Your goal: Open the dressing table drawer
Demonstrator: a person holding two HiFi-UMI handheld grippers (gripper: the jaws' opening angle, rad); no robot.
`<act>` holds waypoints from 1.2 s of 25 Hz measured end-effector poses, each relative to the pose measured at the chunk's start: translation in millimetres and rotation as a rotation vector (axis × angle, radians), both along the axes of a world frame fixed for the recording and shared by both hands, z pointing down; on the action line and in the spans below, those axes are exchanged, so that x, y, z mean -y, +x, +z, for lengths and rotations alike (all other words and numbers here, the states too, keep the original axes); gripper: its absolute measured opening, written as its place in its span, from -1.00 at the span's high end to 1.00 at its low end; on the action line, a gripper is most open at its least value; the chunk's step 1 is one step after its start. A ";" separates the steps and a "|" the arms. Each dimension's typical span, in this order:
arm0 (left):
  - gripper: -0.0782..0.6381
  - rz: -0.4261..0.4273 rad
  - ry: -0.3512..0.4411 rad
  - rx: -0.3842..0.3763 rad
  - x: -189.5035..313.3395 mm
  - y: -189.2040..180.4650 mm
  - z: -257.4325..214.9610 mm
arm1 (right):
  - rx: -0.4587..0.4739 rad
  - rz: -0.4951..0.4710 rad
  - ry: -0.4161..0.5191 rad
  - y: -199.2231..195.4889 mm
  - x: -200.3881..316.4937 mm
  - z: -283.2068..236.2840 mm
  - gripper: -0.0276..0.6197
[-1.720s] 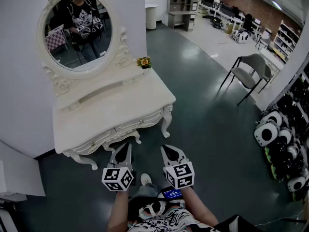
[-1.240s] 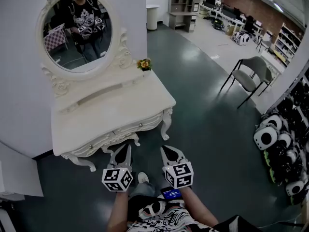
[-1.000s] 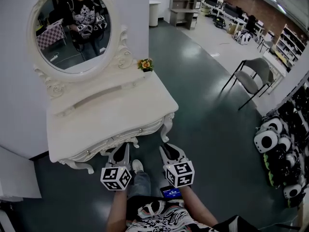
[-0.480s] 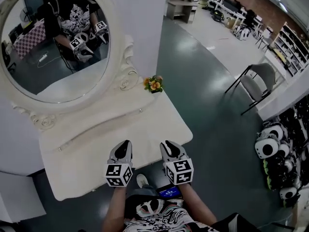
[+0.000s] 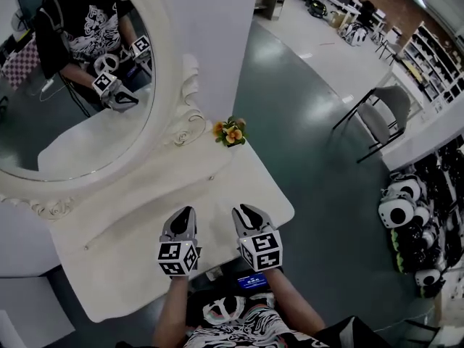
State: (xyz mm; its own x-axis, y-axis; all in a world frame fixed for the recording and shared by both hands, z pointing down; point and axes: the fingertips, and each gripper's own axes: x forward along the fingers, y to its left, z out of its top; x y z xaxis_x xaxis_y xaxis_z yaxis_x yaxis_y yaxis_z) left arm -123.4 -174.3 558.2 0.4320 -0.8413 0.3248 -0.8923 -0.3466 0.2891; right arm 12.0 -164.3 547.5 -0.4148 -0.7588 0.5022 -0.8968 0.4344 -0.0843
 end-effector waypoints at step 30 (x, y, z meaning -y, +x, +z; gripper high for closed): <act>0.73 -0.040 -0.158 0.007 48.0 -6.3 46.7 | -0.015 -0.144 -0.129 -64.2 109.7 76.8 0.55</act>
State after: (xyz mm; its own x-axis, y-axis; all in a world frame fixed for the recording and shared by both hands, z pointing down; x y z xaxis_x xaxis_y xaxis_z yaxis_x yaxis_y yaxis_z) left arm -129.7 -222.3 604.9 0.3963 -0.7958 0.4578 -0.9068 -0.2613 0.3308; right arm -52.2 -274.0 624.3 -0.5061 -0.6214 0.5981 -0.8278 0.5447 -0.1346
